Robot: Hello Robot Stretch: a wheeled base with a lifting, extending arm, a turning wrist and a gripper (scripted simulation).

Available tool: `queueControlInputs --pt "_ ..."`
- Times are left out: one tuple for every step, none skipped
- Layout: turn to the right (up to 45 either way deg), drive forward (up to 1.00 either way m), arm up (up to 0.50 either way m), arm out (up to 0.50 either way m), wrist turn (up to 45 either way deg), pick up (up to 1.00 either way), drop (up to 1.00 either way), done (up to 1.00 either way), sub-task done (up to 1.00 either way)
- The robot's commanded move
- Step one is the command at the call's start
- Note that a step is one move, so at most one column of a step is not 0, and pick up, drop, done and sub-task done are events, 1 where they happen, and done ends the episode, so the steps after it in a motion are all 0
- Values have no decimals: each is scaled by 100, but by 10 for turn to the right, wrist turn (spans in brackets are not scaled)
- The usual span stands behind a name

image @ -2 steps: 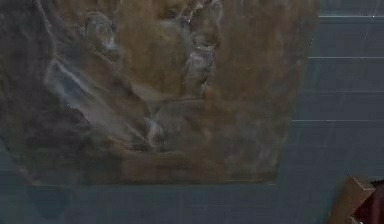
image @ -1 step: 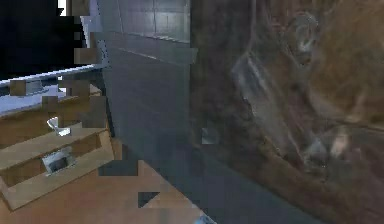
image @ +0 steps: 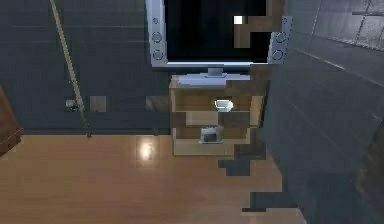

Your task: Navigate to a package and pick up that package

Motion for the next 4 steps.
queueControlInputs --pt "-360 0 0 0 0 0 0 0 0" --pt "0 0 10 0 0 0 0 0 0" --pt "0 0 0 50 0 0 0 0 0" --pt "0 0 0 0 450 0 0 0 0"
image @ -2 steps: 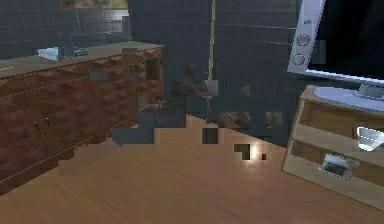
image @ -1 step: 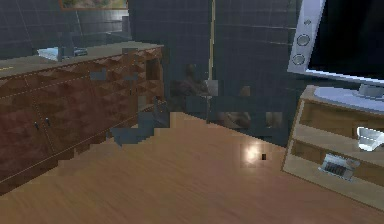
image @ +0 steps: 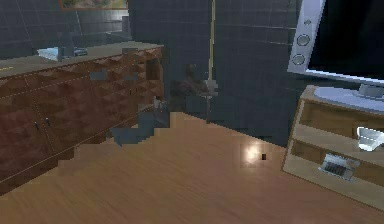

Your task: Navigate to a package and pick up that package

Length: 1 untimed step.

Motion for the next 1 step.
queueControlInputs --pt "0 0 0 0 450 0 0 0 0"
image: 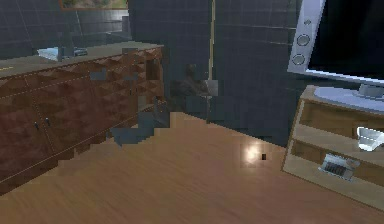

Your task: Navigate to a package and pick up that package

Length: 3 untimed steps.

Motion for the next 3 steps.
queueControlInputs --pt "0 0 0 0 450 0 0 0 0" --pt "0 0 0 0 210 0 0 0 0" --pt "0 0 -30 0 0 0 0 0 0"
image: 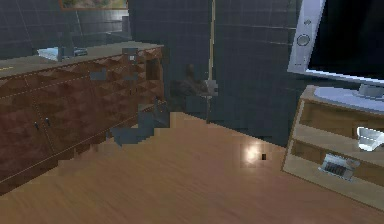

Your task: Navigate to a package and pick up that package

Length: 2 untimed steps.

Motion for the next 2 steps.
queueControlInputs --pt "0 0 0 0 0 100 0 0 0" --pt "0 0 10 0 0 0 0 0 0"
